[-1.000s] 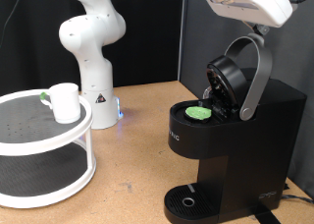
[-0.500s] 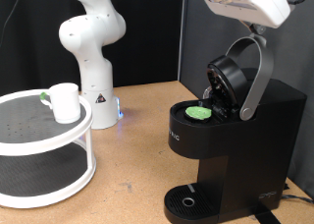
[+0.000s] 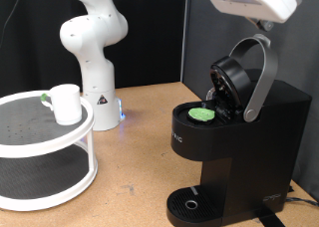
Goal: Make a cup of coffee with the keurig machine
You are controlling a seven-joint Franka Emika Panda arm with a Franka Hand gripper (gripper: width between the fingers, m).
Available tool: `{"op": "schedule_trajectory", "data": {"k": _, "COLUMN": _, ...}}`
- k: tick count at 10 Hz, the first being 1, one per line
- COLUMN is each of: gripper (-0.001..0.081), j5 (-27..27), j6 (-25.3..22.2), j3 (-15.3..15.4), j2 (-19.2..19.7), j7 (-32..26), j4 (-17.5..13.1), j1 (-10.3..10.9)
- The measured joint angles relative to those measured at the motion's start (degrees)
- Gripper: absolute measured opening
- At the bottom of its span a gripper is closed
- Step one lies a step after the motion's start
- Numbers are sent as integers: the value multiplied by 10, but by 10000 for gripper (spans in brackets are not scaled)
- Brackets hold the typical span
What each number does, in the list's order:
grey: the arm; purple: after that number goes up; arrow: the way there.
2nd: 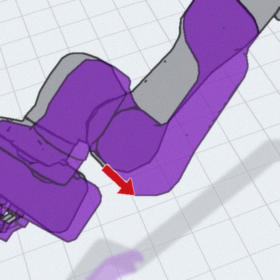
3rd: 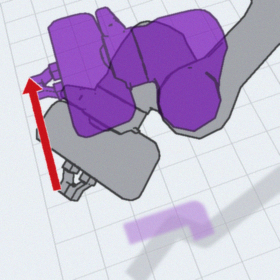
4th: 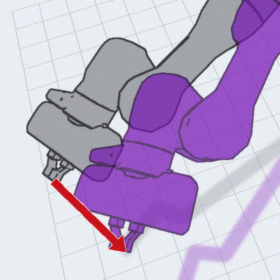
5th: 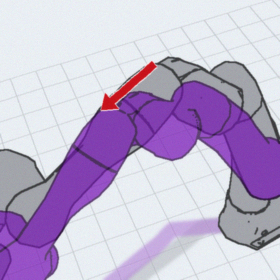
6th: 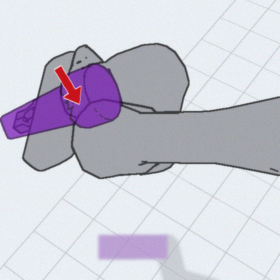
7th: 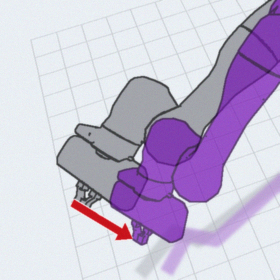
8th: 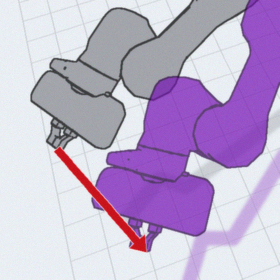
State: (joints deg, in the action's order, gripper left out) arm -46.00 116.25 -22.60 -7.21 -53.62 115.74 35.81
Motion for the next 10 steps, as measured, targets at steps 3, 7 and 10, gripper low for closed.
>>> {"op": "schedule_trajectory", "data": {"k": 3, "gripper": 1, "j5": -13, "j6": 2, "j3": 7, "j2": 0, "j7": -5, "j4": -15, "j1": 3}}
{"op": "schedule_trajectory", "data": {"k": 7, "gripper": 1, "j5": 28, "j6": 10, "j3": 20, "j2": 14, "j7": 10, "j4": -8, "j1": 4}}
{"op": "schedule_trajectory", "data": {"k": 10, "gripper": 1, "j5": 29, "j6": 19, "j3": 22, "j2": 21, "j7": 9, "j4": 1, "j1": 3}}
